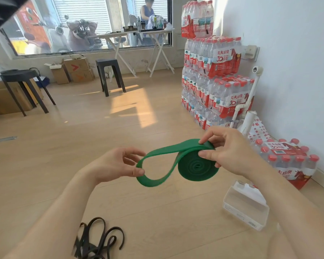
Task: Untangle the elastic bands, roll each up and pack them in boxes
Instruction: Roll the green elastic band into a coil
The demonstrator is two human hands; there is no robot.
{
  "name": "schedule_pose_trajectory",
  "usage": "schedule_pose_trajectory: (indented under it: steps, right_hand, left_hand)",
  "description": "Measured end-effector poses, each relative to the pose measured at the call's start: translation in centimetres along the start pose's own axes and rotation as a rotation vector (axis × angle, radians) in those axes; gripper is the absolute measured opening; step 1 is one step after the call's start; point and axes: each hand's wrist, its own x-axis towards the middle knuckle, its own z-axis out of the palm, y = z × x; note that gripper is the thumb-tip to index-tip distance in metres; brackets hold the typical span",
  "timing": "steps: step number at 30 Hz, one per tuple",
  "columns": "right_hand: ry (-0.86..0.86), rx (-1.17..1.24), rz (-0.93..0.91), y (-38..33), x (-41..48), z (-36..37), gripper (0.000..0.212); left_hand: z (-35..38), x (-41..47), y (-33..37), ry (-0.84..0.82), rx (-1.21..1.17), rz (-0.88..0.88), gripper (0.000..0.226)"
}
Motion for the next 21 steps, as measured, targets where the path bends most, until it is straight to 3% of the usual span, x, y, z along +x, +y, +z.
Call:
schedule_pose_trajectory:
  steps: [3,8,17,21]
  right_hand:
    - [-0.049,-0.134,-0.043,-0.3,-0.2,0.4,0.027]
    - [-0.122,-0.231,-0.112,-1.1,-0.7,1.4,0.025]
    - [-0.236,-0.235,-0.123,-1.4,-0.7,2.0,0.035]
    - [-0.221,-0.142,-0.123,-1.4,-0.7,2.1,0.036]
  left_hand:
    - [1.7,-0.2,2.3,0.062,0.046,0.137,0.064]
    - [6.2,0.2,6.0,0.109,0.048,0.319,0.044]
    - [4.7,-0.2,6.2,0.187,0.228,0.321,0.03]
    - [4.2,-0.3,6.0,0.239,0.167,0.313,0.029]
